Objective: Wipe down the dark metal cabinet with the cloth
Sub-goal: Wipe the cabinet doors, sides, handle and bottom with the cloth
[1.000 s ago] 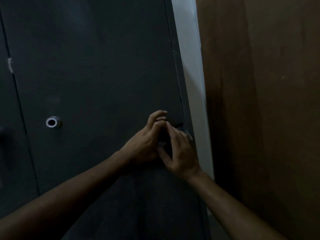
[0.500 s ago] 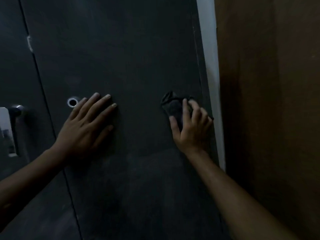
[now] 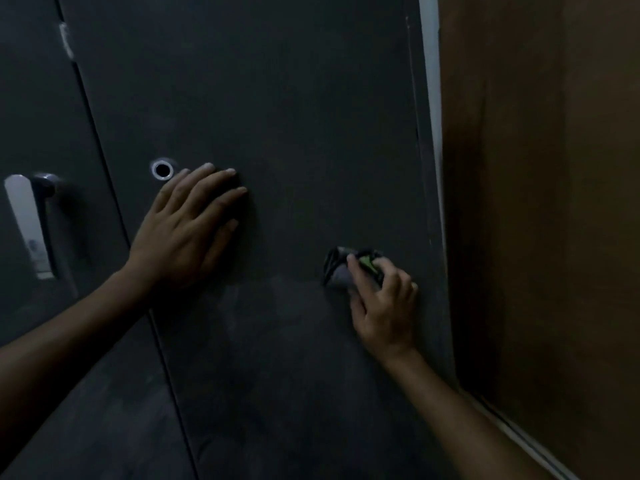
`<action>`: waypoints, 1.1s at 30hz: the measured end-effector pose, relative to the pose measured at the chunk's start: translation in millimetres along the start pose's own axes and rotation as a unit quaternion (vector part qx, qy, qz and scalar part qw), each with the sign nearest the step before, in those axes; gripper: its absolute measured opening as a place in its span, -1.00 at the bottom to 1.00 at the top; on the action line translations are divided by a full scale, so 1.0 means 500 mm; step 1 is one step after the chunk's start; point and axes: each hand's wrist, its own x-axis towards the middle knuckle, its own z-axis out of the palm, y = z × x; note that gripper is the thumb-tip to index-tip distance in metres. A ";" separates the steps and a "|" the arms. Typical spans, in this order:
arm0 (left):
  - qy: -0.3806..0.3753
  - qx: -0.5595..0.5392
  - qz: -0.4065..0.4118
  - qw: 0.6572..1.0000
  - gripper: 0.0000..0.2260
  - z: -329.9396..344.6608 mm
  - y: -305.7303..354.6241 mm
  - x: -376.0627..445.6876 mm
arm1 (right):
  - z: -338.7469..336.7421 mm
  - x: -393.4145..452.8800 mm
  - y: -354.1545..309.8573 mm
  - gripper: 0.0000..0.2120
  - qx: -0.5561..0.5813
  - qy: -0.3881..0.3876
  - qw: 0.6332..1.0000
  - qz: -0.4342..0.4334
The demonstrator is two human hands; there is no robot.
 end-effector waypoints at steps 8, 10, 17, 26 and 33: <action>-0.008 0.006 -0.009 1.000 -0.56 -0.018 -0.003 -0.134 | 0.005 0.109 0.035 -0.51 -0.020 0.067 0.969 0.238; -0.001 0.007 -0.013 1.000 -0.57 -0.019 -0.008 -0.151 | 0.025 0.081 -0.040 -0.49 0.004 0.047 0.990 0.132; -0.013 0.008 -0.012 1.000 -0.53 -0.019 -0.034 -0.223 | -0.025 -0.092 0.088 -0.43 -0.012 -0.037 0.999 -0.036; -0.025 0.007 -0.019 0.999 -0.52 -0.017 -0.035 -0.226 | 0.032 -0.073 -0.113 -0.50 0.039 -0.024 0.994 -0.102; -0.013 0.012 -0.019 1.000 -0.52 -0.008 -0.033 -0.230 | 0.001 0.004 0.067 -0.51 -0.019 0.042 0.979 0.200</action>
